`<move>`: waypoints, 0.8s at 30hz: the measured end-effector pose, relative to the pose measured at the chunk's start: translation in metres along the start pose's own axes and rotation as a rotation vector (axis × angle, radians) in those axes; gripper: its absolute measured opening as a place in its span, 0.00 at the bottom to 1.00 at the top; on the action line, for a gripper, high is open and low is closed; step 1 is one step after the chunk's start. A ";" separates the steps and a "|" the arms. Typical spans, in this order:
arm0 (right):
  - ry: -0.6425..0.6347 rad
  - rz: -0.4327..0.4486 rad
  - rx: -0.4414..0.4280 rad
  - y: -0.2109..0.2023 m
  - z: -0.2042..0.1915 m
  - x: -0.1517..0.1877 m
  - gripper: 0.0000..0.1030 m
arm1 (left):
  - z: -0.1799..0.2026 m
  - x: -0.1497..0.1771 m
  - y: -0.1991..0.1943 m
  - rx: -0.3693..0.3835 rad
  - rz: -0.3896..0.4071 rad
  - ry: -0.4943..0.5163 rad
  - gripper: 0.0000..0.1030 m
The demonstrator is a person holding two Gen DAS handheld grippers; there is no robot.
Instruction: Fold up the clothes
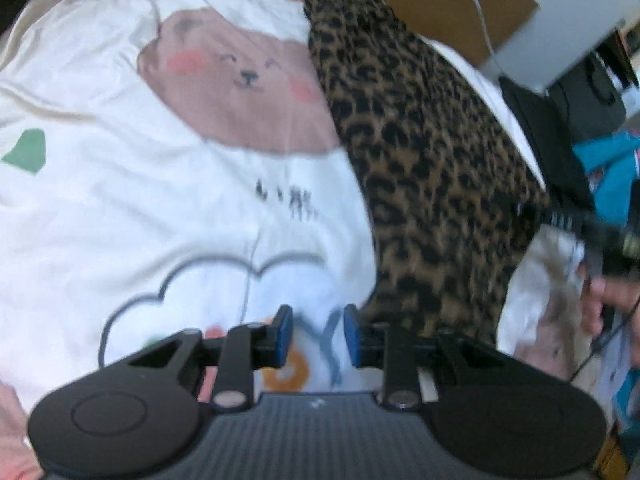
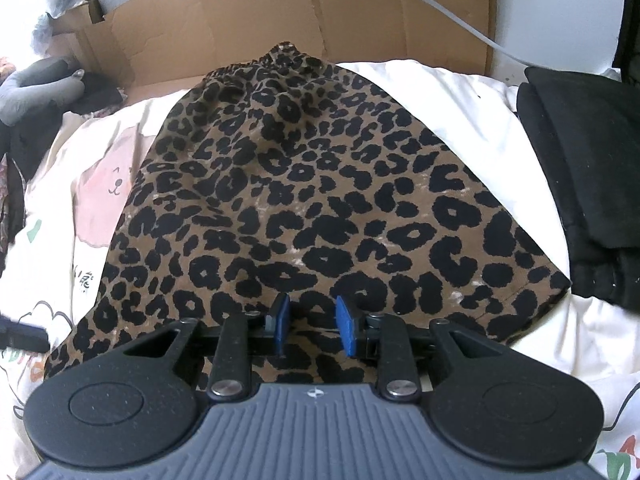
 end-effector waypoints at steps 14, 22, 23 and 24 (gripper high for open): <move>-0.060 -0.012 -0.037 0.013 -0.018 -0.001 0.31 | 0.015 0.007 0.010 0.148 0.056 0.017 0.36; -0.005 0.005 -0.049 -0.006 -0.014 -0.008 0.32 | 0.012 0.007 0.022 0.277 0.125 -0.126 0.37; 0.002 0.007 -0.057 -0.010 -0.013 -0.007 0.32 | 0.011 0.009 0.025 0.293 0.128 -0.141 0.37; 0.009 0.009 -0.064 -0.014 -0.013 -0.006 0.32 | 0.011 0.012 0.026 0.313 0.127 -0.156 0.36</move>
Point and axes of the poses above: each gripper's, at about its wrist camera, not at the fingertips, and y roughly the way its jaws point, z to its right, x to its underside, the point moved 6 cm from there along y, roughly the way its jaws point, and after that the axes turned 15 degrees about x, right-handed, at the moved point
